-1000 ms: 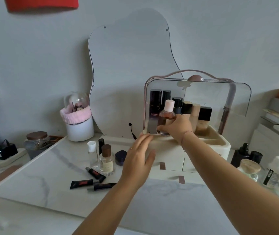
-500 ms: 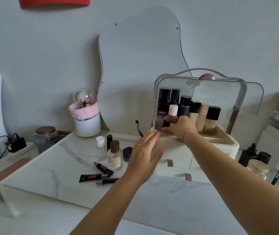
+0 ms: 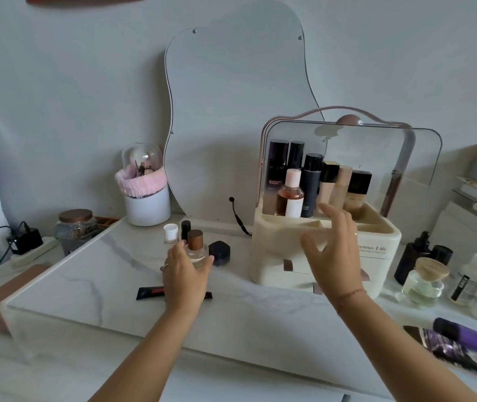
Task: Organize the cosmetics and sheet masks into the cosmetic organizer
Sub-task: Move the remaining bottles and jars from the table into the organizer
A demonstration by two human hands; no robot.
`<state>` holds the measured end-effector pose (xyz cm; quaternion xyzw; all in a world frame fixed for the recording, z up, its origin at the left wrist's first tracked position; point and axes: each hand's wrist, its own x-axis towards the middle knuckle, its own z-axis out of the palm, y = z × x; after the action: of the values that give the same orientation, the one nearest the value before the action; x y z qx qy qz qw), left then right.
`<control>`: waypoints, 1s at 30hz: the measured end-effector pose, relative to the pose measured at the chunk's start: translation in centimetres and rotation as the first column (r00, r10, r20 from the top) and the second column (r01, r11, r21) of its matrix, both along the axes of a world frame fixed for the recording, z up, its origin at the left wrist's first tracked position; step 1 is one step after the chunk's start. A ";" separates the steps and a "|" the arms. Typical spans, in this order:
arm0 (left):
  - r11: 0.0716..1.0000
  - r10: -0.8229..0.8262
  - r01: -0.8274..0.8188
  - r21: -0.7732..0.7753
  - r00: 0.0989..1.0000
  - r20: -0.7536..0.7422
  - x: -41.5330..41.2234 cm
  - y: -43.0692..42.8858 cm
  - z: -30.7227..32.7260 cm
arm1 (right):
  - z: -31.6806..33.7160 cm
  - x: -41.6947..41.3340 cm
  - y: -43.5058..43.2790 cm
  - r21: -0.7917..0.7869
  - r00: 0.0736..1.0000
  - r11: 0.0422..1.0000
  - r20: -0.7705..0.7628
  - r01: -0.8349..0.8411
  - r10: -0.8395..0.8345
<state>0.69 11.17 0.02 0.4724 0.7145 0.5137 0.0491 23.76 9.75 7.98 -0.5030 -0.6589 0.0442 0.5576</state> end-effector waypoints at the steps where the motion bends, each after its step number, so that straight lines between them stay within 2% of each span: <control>1: 1.000 -0.002 0.002 -0.012 1.000 0.007 -0.1 0.2 0.0 | -0.4 0.2 -0.7 0.031 1.000 1.000 0.014 -0.001 0.001; 4: 1.000 0.001 -0.002 0.026 1.000 0.017 0.0 0.0 0.1 | -1.1 0.7 -2.1 0.095 0.999 0.996 0.044 -0.004 0.000; 7: 0.984 -0.013 0.005 0.180 0.999 0.045 1.7 -1.4 1.3 | -0.6 1.0 -2.7 0.090 0.989 0.993 0.134 -0.078 0.066; 9: 0.952 -0.119 0.090 0.293 0.990 0.081 3.5 -2.4 3.3 | 0.1 0.8 -3.0 -0.051 0.951 0.976 0.219 -0.212 0.218; 11: 0.914 -0.284 0.242 0.326 0.955 0.086 5.7 -3.3 5.9 | 0.8 0.2 -2.9 -0.197 0.895 0.924 0.246 -0.329 0.371; 13: 0.858 -0.439 0.394 0.331 0.895 0.073 7.8 -4.0 8.2 | 2.1 -0.1 -2.7 -0.222 0.881 0.905 0.234 -0.362 0.410; 15: 0.803 -0.540 0.491 0.336 0.839 0.065 9.7 -4.1 9.9 | 3.7 0.5 -2.4 -0.161 0.896 0.914 0.195 -0.372 0.399; 20: 0.760 -0.585 0.559 0.332 0.810 -0.025 12.2 -2.4 12.1 | 6.7 3.3 -0.6 -0.118 0.928 0.925 0.054 -0.360 0.368; 24: 0.823 -0.493 0.520 0.230 0.854 -0.167 12.0 -0.3 9.7 | 7.3 4.8 3.9 -0.188 0.959 0.953 -0.198 -0.239 0.201; 26: 0.857 -0.451 0.486 0.175 0.869 -0.205 11.6 0.6 8.0 | 7.1 5.0 6.2 -0.269 0.968 0.943 -0.206 -0.195 0.141; 30: 0.837 -0.437 0.499 0.224 0.857 -0.274 10.9 1.7 6.2 | 5.6 4.6 9.4 -0.359 0.997 0.931 -0.068 -0.067 0.045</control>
<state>11.61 12.84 6.17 0.6873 0.4952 0.5307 0.0285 28.33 19.18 13.63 -0.5762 -0.6372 0.1948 0.4734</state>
